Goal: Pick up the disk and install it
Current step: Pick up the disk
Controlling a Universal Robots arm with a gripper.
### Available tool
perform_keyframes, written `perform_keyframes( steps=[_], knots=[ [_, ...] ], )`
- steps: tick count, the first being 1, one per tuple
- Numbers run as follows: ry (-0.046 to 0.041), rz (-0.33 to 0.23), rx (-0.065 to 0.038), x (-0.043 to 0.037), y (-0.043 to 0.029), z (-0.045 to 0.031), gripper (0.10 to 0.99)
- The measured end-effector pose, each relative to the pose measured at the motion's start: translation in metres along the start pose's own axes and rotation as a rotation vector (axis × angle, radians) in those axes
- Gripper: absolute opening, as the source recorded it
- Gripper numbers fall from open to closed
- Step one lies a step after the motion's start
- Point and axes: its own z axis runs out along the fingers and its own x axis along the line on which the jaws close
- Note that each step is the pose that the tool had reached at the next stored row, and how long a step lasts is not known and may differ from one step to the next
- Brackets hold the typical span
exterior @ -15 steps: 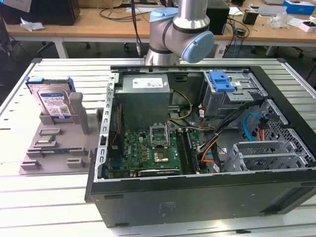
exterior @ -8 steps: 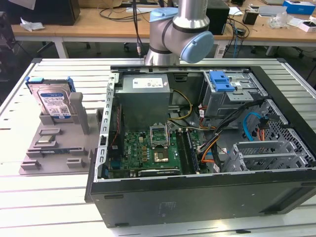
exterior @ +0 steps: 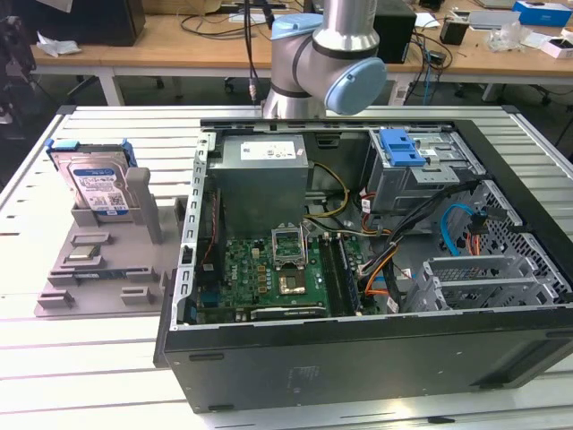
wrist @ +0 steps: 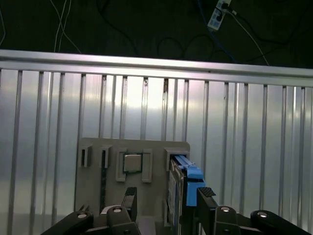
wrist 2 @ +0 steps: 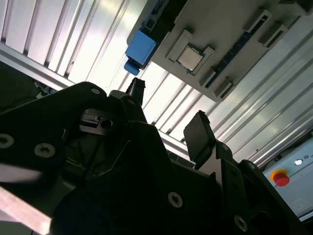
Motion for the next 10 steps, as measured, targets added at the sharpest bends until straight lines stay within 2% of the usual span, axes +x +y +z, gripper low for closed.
perform_keyframes(
  steps=[10],
  knots=[
    [0.0007, 0.000, 0.000, -0.0112, -0.0066, 0.0013, 0.600]
  ],
)
